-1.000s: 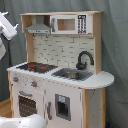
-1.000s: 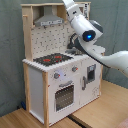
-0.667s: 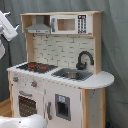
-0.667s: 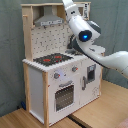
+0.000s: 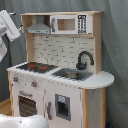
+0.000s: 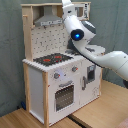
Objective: Play with the kitchen
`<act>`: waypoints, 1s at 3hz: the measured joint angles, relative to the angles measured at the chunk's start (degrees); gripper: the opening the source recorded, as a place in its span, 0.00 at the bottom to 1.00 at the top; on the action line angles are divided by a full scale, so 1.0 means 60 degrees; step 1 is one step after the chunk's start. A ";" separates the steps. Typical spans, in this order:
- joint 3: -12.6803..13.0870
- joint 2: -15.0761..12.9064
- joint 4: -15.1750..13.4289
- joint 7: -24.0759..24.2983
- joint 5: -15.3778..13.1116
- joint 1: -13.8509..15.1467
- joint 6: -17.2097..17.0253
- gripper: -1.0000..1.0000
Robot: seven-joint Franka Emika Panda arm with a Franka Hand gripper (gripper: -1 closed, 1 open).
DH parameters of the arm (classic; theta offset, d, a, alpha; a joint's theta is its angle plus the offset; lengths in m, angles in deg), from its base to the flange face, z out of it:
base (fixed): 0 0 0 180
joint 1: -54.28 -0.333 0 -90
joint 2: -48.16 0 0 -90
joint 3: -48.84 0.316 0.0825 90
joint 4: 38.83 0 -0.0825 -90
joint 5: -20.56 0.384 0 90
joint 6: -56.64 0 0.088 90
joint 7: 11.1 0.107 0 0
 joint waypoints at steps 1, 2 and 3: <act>-0.0007 -0.0033 0.0449 0.0655 0.0001 0.0441 -0.0632 1.00; -0.0009 -0.0069 0.0829 0.1275 0.0003 0.0856 -0.1191 1.00; -0.0008 -0.0103 0.1199 0.2008 0.0010 0.1326 -0.1833 1.00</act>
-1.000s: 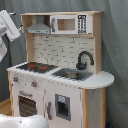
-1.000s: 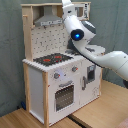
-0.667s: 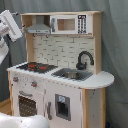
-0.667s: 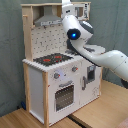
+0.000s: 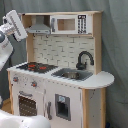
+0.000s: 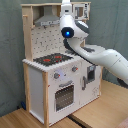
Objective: Play with the kitchen
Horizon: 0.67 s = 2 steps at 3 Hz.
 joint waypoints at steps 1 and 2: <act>0.0002 -0.0005 0.0184 0.0729 0.0002 0.0398 -0.0660 1.00; 0.0009 -0.0007 0.0183 0.1297 0.0007 0.0678 -0.1277 1.00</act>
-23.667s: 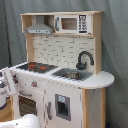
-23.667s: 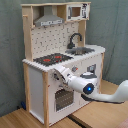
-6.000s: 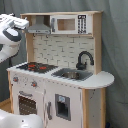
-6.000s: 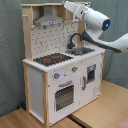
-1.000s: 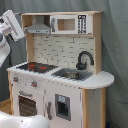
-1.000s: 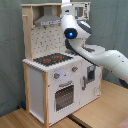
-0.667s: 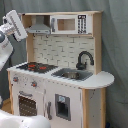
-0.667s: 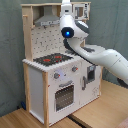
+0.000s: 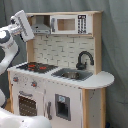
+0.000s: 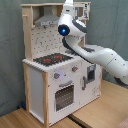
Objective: Play with the kitchen
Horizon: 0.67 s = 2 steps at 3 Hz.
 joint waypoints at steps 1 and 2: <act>0.0002 0.0000 0.0000 0.0076 0.0003 0.0042 -0.0097 0.00; 0.0380 -0.0011 0.0049 0.0526 0.0228 0.0543 -0.0614 0.00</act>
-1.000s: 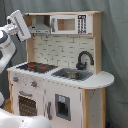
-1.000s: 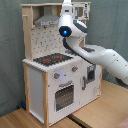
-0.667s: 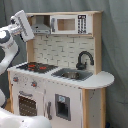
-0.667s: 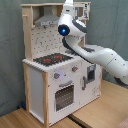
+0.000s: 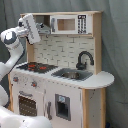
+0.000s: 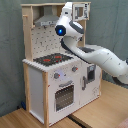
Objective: Play with the kitchen
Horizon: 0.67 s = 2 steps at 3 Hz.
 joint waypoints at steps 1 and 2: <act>0.0155 -0.0468 0.0715 -0.0410 0.0000 0.0291 -0.0003 0.00; 0.0423 -0.0946 0.1334 -0.0554 0.0000 0.0738 -0.0102 0.00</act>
